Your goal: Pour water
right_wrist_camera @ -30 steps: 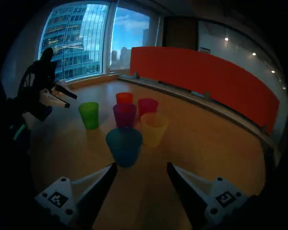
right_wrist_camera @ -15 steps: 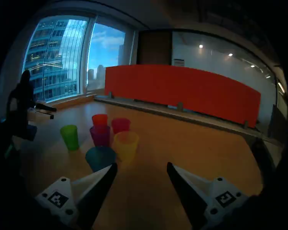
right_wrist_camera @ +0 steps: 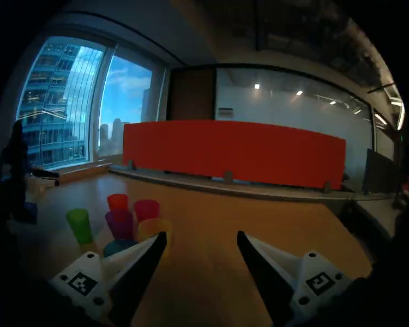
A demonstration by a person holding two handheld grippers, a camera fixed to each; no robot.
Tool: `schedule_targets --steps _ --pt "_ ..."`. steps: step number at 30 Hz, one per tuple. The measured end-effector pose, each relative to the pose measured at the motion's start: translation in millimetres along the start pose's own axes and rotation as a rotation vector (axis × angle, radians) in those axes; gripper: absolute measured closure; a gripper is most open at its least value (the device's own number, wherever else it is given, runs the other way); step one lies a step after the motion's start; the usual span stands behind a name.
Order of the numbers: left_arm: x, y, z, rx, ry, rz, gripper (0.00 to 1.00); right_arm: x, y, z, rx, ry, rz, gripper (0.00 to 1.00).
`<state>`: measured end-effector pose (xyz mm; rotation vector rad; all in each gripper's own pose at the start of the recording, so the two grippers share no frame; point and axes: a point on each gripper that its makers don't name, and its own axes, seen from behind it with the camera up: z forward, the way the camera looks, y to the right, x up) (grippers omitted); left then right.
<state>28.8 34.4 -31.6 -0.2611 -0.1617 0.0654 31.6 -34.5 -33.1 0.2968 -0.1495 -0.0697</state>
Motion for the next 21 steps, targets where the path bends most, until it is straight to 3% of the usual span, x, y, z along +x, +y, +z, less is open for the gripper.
schedule_targets --steps 11,21 --pt "25.0 -13.6 -1.3 0.091 0.109 -0.007 0.0 23.4 20.6 2.4 -0.126 0.114 0.007 0.0" --pt "45.4 -22.5 -2.2 0.162 0.184 0.026 0.01 47.9 33.5 -6.0 -0.235 0.196 0.017 0.0"
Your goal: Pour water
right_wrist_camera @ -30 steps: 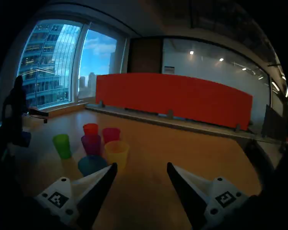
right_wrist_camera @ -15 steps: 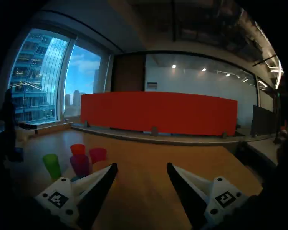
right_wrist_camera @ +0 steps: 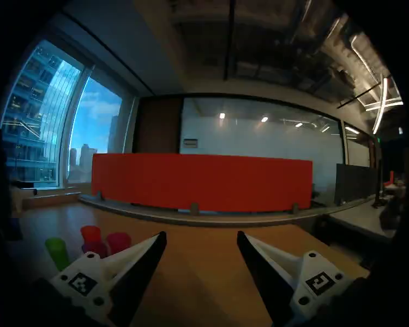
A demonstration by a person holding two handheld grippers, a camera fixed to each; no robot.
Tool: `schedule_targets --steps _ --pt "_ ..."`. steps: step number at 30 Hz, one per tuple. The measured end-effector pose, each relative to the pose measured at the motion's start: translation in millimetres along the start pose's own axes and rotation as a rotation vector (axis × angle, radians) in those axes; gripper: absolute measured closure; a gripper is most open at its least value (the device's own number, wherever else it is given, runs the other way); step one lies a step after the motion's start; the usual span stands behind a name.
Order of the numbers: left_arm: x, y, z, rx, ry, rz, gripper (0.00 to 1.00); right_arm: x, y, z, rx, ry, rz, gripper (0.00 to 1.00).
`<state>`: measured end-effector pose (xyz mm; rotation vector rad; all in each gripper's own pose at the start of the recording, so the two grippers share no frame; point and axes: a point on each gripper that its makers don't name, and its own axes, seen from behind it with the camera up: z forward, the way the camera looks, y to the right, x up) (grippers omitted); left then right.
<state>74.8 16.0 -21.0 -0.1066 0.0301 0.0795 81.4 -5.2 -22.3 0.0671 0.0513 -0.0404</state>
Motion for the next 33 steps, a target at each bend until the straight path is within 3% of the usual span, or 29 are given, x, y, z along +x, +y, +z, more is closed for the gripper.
schedule_targets --steps 9,33 --pt "10.5 -8.6 1.4 0.06 0.043 0.027 0.0 3.3 4.6 -1.2 -0.036 0.01 0.013 0.0" --pt "-25.9 -11.9 5.3 0.116 0.05 -0.026 0.0 -4.4 26.7 -6.2 -0.098 -0.003 0.068 0.0"
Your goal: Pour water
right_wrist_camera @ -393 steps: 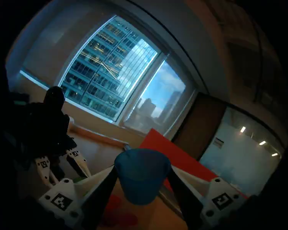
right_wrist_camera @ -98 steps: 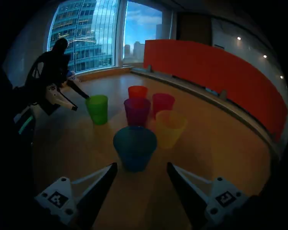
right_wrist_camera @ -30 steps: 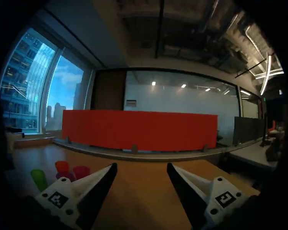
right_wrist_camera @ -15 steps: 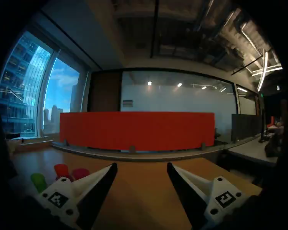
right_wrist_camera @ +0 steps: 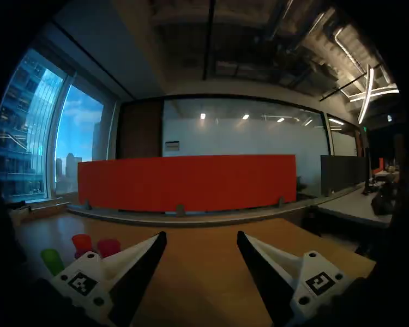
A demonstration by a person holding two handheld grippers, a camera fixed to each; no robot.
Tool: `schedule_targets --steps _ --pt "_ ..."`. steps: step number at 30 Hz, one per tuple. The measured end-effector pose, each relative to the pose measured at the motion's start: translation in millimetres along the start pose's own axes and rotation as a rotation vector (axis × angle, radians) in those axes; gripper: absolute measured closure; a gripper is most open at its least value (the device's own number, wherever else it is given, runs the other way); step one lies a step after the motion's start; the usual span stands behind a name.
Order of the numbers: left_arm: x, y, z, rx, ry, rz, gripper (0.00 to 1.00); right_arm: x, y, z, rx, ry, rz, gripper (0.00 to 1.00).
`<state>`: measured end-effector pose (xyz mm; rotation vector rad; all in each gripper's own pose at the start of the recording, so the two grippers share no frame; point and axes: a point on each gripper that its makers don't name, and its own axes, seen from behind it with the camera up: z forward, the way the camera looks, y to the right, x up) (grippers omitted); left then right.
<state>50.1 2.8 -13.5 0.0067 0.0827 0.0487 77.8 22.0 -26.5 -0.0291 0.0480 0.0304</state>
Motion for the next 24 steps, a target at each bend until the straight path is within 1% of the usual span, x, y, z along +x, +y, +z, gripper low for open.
schedule_targets --steps 12,20,24 --pt "-16.3 1.3 2.8 -0.002 -0.009 -0.04 0.01 3.8 2.2 -4.1 -0.011 0.003 -0.01 0.0" --pt "-27.0 2.6 3.4 -0.004 -0.018 -0.05 0.0 3.6 0.3 -3.7 -0.01 0.001 -0.014 0.0" --pt "-31.7 -0.3 3.1 -0.001 -0.025 -0.054 0.01 5.2 -0.7 -3.1 -0.01 0.003 -0.017 0.0"
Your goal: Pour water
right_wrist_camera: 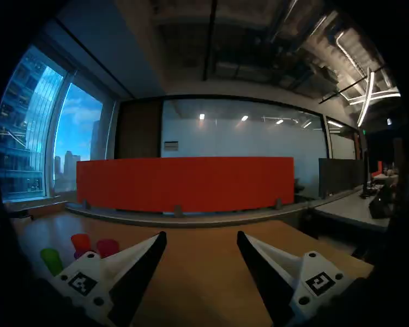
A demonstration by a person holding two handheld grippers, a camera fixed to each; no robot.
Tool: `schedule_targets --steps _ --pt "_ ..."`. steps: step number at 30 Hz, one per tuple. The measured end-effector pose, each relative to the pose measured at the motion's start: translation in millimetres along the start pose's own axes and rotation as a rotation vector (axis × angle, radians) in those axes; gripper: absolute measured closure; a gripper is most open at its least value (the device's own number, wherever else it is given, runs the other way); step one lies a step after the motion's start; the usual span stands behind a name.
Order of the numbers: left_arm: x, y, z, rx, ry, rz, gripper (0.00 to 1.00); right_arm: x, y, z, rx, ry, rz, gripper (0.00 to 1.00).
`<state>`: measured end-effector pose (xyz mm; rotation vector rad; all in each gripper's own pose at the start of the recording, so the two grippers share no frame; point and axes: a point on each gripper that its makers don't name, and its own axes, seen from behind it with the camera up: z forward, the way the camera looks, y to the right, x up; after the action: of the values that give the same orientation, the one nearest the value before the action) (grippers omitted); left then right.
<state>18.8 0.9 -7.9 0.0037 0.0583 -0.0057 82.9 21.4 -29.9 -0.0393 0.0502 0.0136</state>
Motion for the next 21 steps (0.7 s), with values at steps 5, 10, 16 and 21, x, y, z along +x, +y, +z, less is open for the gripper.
schedule_targets --steps 5,10,16,21 --pt "-4.2 -4.3 0.4 0.007 -0.008 -0.007 0.0 2.0 0.6 0.6 -0.002 0.001 -0.003 0.0" --pt "-6.2 -4.1 0.7 0.003 -0.016 -0.005 0.01 3.5 -0.1 0.3 -0.003 0.002 -0.004 0.0" --pt "-11.3 -1.9 1.8 -0.001 -0.031 0.001 0.0 0.6 -1.8 0.9 0.0 0.0 -0.006 0.0" --pt "-13.7 -2.7 2.7 0.003 -0.039 0.002 0.0 -0.9 -2.7 1.2 0.002 -0.003 -0.007 0.0"
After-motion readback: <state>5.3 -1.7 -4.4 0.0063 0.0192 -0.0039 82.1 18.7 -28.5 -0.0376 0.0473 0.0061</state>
